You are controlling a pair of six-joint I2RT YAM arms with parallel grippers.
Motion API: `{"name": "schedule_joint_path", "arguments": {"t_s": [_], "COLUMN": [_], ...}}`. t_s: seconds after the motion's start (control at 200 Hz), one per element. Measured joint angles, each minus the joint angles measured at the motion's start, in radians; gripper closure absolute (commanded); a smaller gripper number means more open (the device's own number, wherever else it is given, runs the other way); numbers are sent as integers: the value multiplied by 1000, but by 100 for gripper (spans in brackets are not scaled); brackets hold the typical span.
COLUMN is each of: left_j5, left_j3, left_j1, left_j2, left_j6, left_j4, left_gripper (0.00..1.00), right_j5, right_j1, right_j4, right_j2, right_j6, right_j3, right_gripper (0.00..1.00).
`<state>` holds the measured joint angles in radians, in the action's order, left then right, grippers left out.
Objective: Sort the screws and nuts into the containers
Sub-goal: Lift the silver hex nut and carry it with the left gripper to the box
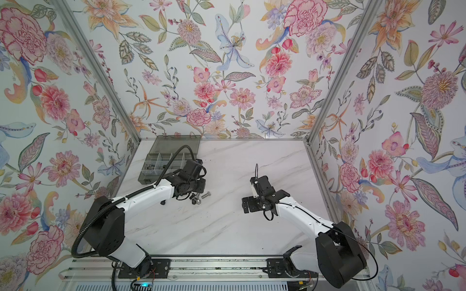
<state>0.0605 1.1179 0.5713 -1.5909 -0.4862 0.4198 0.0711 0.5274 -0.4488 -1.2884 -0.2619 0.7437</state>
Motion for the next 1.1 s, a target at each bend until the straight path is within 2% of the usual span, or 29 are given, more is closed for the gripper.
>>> {"name": "schedule_joint_path", "arguments": {"t_s": [0.275, 0.46, 0.761, 1.031, 1.101], "left_j5": [-10, -39, -71, -92, -97], "left_j3": [44, 105, 198, 249, 262], "left_j1": [-274, -409, -451, -468, -473], "left_j2": [0, -90, -283, -368, -381], "left_j6": [87, 117, 124, 122, 121], "left_j4": [-21, -86, -175, -206, -208], "left_gripper": [100, 100, 100, 100, 83], "right_j5": [0, 0, 0, 0, 0], "right_j1": [0, 0, 0, 0, 0], "right_j4": [0, 0, 0, 0, 0], "right_j2": [0, 0, 6, 6, 6], "right_j6": [0, 0, 0, 0, 0], "right_j3": [0, 0, 0, 0, 0], "right_gripper": [1, 1, 1, 1, 1]}}
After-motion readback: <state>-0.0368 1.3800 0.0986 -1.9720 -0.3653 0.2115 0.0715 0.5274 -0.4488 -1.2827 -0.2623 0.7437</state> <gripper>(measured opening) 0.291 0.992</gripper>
